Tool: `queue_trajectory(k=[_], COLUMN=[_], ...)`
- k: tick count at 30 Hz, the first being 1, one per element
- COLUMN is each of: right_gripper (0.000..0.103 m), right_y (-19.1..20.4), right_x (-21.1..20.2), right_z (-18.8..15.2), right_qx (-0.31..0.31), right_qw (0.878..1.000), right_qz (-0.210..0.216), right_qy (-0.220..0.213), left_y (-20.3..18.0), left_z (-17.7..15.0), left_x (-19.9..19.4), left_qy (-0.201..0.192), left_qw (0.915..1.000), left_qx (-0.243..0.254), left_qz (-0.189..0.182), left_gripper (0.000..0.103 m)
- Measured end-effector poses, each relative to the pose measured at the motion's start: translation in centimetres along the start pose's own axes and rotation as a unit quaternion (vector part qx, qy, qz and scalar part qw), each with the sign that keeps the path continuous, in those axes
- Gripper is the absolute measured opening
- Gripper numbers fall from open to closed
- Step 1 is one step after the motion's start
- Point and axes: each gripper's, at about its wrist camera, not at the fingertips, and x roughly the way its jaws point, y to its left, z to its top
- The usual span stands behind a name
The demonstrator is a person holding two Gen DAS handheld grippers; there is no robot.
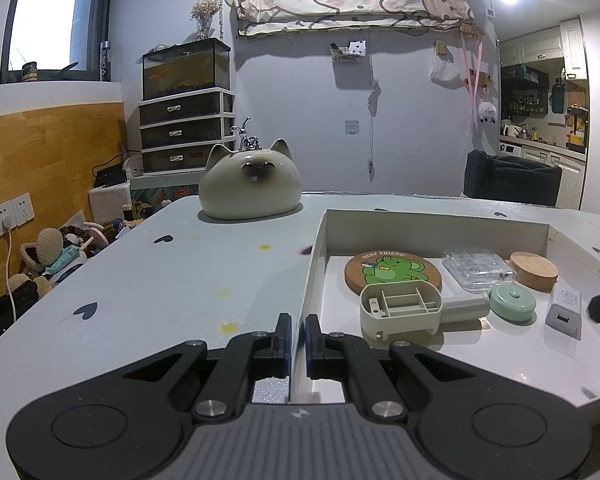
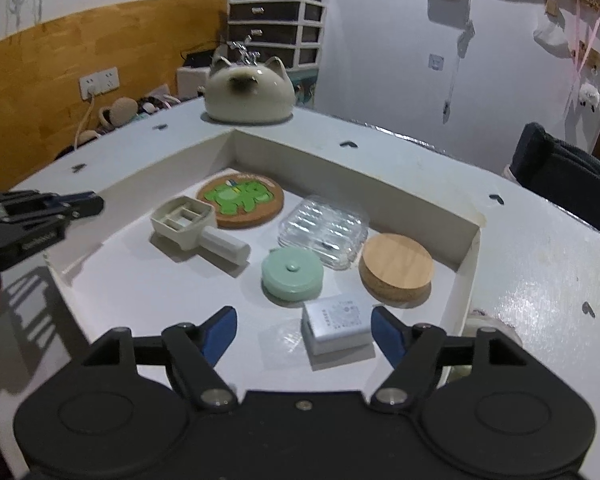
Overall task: Organize rigid objects
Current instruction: 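Lower the charger plug into the tray beside the wooden lid and open, then move the right gripper over the round white-and-yellow tape measure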
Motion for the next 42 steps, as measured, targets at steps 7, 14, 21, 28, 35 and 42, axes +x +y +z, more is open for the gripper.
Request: queue_trajectory(k=[7, 14, 21, 28, 35, 42], right_gripper=[0.092, 0.103, 0.103, 0.103, 0.103, 0.103], right_y=[-0.1, -2.1, -6.1, -9.6, -11.7, -12.1], right_x=[-4.2, -7.8, -9.5, -7.9, -4.0, -0.9], right_z=[0.4, -0.1, -2.2, -6.0, -9.0, -9.8], right_qx=[-0.004, 0.013, 0.071, 0.126, 0.139, 0.113], right_qw=[0.998, 0.994, 0.988, 0.977, 0.976, 0.986], right_qz=[0.008, -0.029, -0.078, -0.144, -0.158, -0.124], right_qy=[-0.054, -0.104, -0.116, -0.095, -0.053, -0.018], left_y=[0.1, 0.2, 0.2, 0.4, 0.6, 0.7], left_z=[0.0, 0.0, 0.0, 0.1, 0.1, 0.1], left_x=[0.0, -0.1, -0.1, -0.1, -0.1, -0.1], left_qy=[0.0, 0.0, 0.0, 0.0, 0.001, 0.001], left_qw=[1.0, 1.0, 1.0, 1.0, 0.9999, 0.9999], left_qx=[0.003, 0.003, 0.004, 0.005, 0.009, 0.009], left_qz=[0.002, 0.002, 0.003, 0.004, 0.007, 0.007], left_gripper=[0.006, 0.006, 0.006, 0.006, 0.007, 0.007])
